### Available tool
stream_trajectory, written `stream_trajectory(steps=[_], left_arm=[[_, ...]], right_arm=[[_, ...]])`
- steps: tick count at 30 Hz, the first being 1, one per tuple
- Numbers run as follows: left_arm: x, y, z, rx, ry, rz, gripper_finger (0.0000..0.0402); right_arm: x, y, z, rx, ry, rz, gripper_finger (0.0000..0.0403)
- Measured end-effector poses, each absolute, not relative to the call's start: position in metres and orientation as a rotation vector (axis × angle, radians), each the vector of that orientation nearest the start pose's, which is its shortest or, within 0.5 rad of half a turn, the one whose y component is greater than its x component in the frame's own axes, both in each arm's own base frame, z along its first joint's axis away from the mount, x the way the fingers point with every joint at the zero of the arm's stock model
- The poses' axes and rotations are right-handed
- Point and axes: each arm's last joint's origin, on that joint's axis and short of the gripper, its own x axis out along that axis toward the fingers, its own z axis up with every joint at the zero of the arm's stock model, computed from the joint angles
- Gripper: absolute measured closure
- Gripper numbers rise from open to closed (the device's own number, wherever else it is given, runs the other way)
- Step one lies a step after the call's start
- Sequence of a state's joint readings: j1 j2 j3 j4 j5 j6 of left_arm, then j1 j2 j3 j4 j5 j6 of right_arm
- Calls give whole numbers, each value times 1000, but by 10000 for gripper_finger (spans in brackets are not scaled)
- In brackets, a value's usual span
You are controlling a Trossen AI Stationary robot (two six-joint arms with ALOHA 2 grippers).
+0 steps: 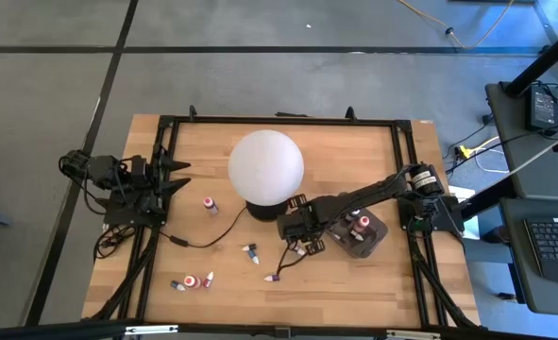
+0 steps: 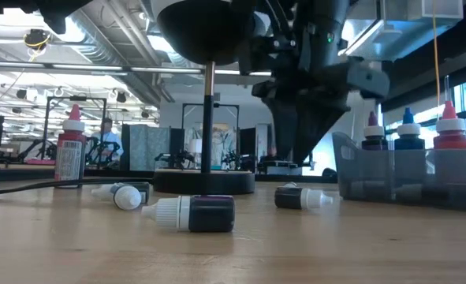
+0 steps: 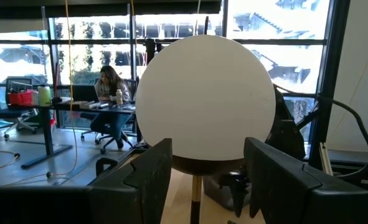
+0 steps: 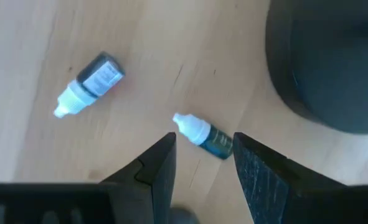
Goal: Pick & Place food coloring
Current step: Put the right small green food coloring bottle into the black container
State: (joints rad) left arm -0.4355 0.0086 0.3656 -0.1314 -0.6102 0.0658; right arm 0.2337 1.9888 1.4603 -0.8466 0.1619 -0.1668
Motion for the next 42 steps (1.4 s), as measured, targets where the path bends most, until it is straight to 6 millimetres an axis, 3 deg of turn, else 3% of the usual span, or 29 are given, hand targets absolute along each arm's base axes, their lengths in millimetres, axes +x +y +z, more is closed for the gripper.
stream_trajectory(steps=[18,29,42], left_arm=[[56,-8,268,-47,-190,180,205],[56,-8,268,-47,-190,180,205],[56,-8,268,-47,-190,180,205]], right_arm=[[371,80,149,-608,1301,252,242],[367,66,138,-521,1329,222,243],[367,64,138,-521,1333,220,333]])
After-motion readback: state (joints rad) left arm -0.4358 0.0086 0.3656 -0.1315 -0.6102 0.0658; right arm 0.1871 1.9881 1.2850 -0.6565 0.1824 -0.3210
